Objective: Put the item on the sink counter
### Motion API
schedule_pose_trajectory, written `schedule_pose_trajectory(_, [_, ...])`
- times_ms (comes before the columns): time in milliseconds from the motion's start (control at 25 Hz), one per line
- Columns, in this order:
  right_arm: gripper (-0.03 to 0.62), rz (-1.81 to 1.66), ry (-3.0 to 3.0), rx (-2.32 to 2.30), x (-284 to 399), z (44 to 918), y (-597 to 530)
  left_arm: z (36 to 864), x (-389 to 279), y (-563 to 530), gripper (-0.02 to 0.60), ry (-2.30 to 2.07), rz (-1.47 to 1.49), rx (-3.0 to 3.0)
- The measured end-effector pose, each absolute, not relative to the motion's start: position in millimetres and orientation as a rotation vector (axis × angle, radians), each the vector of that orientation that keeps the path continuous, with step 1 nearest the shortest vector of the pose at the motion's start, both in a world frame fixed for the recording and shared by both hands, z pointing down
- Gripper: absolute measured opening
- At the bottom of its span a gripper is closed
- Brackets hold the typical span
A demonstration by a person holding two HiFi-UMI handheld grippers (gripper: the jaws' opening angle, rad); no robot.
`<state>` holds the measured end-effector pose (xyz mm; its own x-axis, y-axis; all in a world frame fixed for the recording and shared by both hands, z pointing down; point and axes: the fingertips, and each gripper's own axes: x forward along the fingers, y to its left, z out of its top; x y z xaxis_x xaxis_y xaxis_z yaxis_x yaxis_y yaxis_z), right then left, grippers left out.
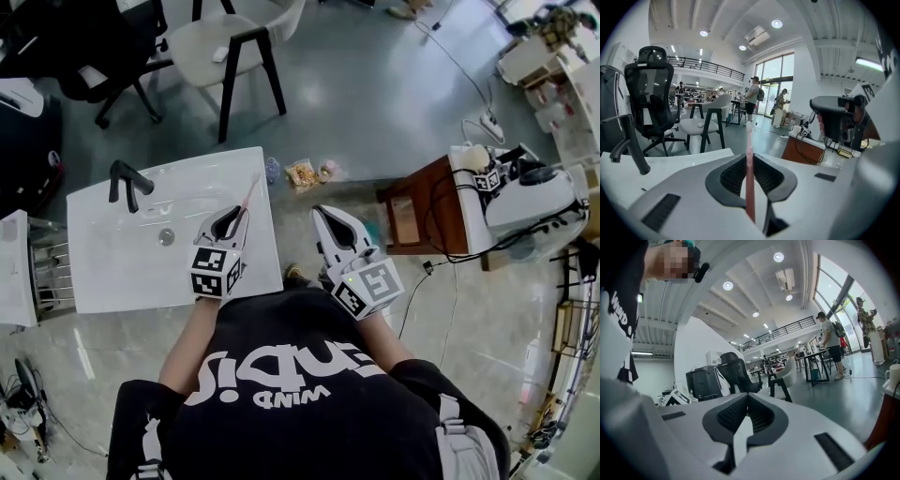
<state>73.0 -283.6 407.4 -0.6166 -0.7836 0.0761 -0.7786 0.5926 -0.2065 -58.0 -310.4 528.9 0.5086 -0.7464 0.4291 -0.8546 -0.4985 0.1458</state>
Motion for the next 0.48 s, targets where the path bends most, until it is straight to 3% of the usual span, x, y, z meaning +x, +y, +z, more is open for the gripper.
schedule_pose_trajectory(480, [0.018, -0.353, 2.783, -1.385, 79.0, 408.7, -282.9, 603.4, -42.6, -310.5, 0.063, -1.266, 0.574, 2.297])
